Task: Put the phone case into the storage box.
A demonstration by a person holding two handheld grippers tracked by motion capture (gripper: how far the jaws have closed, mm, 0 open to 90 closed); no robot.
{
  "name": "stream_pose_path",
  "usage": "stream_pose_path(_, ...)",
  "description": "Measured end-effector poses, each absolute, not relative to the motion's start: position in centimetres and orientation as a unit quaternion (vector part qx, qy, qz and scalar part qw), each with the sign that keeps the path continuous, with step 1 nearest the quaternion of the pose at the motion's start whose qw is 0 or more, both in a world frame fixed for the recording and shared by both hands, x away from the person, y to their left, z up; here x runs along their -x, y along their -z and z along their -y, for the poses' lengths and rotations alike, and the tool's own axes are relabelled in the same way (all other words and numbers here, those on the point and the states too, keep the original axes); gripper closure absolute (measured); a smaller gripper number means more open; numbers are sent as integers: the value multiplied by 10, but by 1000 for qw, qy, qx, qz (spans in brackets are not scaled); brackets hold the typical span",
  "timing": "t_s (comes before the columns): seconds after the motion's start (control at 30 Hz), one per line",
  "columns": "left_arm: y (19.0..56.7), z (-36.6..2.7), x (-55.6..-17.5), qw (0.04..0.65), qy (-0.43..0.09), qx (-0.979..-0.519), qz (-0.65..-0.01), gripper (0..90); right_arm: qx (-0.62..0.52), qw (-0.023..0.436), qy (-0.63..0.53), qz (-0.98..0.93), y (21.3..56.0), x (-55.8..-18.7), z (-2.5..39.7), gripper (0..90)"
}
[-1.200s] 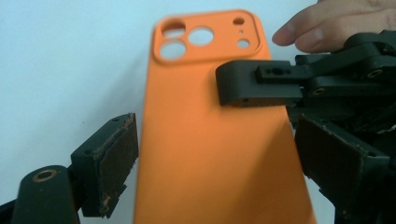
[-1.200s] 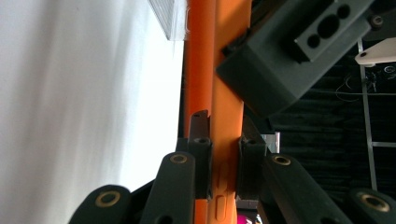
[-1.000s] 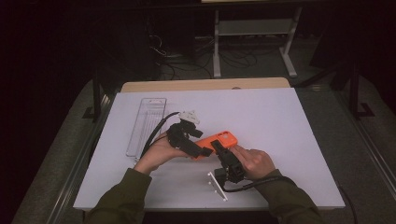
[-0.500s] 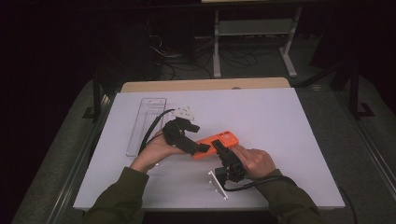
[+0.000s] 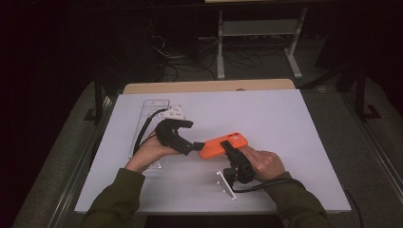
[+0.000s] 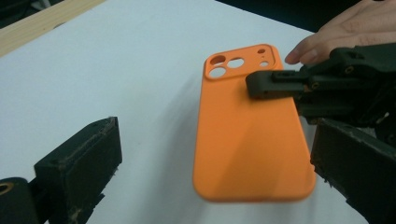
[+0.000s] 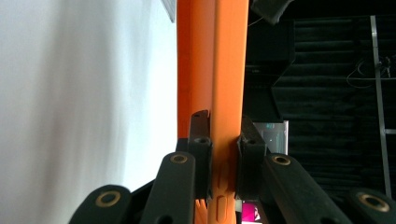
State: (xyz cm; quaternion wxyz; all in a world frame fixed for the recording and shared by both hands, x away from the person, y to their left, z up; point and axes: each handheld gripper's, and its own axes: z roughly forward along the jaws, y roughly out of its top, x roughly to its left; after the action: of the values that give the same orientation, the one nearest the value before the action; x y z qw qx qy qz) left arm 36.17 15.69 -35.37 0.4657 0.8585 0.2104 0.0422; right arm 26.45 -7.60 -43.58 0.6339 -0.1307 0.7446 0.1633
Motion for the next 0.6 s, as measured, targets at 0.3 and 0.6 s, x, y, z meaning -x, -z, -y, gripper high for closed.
stream_pose_path(0.3, 367, -164, -358, 477, -68, -851, -211, 18, 125, 634, -145, -749, 433, -264, 97, 783)
stream_pose_path(0.6, 381, -172, -365, 480, -47, -849, -216, 18, 110, 634, -141, -753, 427, -261, 109, 783)
